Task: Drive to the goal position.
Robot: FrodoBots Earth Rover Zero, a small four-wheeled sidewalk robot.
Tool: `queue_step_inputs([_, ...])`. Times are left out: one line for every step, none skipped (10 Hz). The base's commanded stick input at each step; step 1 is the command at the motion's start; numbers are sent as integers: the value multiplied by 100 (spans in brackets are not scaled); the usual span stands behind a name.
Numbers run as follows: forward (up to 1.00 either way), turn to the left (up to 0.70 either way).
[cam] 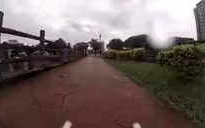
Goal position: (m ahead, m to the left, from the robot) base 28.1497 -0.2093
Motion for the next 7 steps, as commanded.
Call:
queue_step_inputs([50,46])
queue_step_inputs([50,10])
queue_step_inputs([50,0])
queue_step_inputs([50,0])
queue_step_inputs([50,0])
queue_step_inputs([50,0])
queue_step_inputs([50,0])
